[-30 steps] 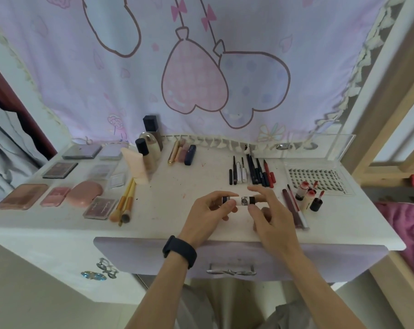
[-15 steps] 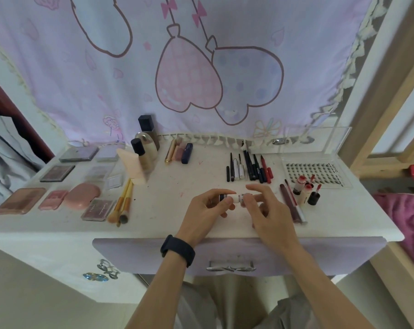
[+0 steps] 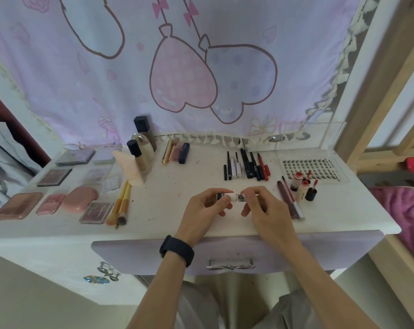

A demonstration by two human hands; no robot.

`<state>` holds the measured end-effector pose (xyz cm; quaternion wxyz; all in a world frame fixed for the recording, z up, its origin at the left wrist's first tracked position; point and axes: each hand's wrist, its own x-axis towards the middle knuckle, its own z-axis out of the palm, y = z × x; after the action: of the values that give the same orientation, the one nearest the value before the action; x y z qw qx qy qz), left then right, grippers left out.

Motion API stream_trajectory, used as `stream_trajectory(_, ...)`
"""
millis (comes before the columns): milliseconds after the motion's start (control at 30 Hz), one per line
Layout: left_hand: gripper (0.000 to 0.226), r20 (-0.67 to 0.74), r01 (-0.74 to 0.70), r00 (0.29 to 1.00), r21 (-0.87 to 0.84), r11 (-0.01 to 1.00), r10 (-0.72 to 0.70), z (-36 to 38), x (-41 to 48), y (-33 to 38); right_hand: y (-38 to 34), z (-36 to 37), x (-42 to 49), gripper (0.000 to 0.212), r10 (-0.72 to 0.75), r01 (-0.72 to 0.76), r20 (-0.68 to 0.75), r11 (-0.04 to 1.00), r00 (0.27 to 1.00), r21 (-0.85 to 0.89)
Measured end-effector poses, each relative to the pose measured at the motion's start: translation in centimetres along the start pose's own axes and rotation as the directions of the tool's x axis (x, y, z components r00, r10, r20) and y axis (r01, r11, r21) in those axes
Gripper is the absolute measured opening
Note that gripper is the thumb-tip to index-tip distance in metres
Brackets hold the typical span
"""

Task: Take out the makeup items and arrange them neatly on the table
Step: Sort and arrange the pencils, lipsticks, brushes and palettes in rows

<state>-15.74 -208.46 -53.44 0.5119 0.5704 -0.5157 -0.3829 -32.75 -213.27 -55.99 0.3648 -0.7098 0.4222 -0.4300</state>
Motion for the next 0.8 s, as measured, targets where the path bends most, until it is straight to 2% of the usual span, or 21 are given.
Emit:
stream_trajectory(100,0.014,0.005,-0.003,1.0,0.019,1.0,0.003,0.03,-0.02,0.08,0.15,-0.01,-0.02,0.011,0.005,-0.005,0.0,1.0,1.0,0.006)
stream_trajectory(233,0.015,-0.003,0.008,1.0,0.018,1.0,-0.008,0.07,0.01,0.1,0.04,-0.36,-0.08,0.024,-0.001,0.0,0.014,0.998,1.0,0.065)
stream_trajectory(333,0.015,-0.007,0.012,1.0,0.017,1.0,-0.012,0.07,0.03,0.14,-0.19,-0.27,-0.04,0.03,0.012,-0.012,0.002,0.999,1.0,0.029)
stream_trajectory(500,0.013,-0.01,0.017,1.0,0.018,1.0,-0.016,0.12,0.01,0.29,0.09,0.02,-0.1,0.008,-0.009,0.009,0.007,0.999,1.0,-0.032)
stream_trajectory(667,0.017,-0.033,0.05,0.998,-0.008,0.999,-0.05,0.19,0.0,0.29,0.13,-0.16,-0.19,0.024,-0.042,0.042,0.005,0.999,0.999,0.035)
stream_trajectory(800,0.02,-0.037,0.071,0.997,-0.026,0.997,-0.072,0.24,0.07,0.3,0.31,-0.09,-0.32,0.028,-0.072,0.071,0.017,0.995,0.997,0.066)
